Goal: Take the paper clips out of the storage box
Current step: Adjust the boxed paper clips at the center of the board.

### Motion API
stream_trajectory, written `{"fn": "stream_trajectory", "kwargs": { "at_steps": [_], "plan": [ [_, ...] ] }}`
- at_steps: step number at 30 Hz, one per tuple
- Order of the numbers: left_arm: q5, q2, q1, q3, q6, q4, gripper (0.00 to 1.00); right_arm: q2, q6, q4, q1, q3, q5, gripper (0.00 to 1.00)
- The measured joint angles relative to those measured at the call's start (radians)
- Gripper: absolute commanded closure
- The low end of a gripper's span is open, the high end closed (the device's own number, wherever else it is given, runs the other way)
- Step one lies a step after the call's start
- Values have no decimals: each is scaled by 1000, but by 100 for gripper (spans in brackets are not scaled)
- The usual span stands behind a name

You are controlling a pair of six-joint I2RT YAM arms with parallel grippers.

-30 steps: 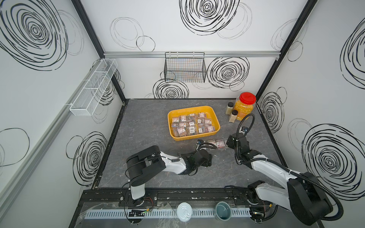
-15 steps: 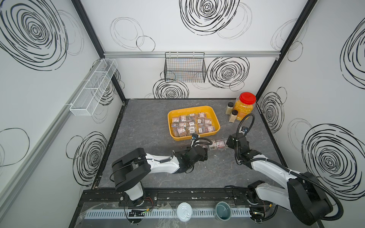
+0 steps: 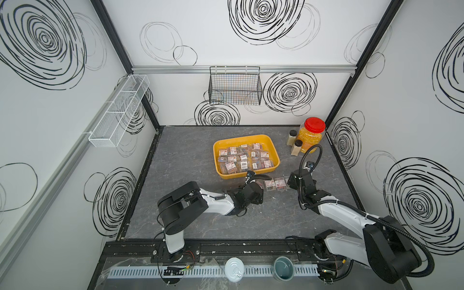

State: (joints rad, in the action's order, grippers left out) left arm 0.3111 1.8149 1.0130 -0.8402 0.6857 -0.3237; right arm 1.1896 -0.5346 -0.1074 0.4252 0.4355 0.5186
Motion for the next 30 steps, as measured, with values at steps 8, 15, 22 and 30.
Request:
{"fn": "stream_trajectory", "kwargs": {
  "at_steps": [8, 15, 22, 30],
  "plan": [
    [2, 13, 68, -43, -14, 7, 20, 19, 1, 1, 13, 18, 11, 21],
    [1, 13, 87, -44, -13, 6, 20, 18, 1, 1, 13, 18, 14, 21],
    [4, 13, 91, -43, -2, 4, 20, 1, 2, 1, 14, 17, 14, 20],
    [13, 13, 135, -14, 25, -16, 19, -6, 2, 1, 15, 17, 14, 20]
  ]
}}
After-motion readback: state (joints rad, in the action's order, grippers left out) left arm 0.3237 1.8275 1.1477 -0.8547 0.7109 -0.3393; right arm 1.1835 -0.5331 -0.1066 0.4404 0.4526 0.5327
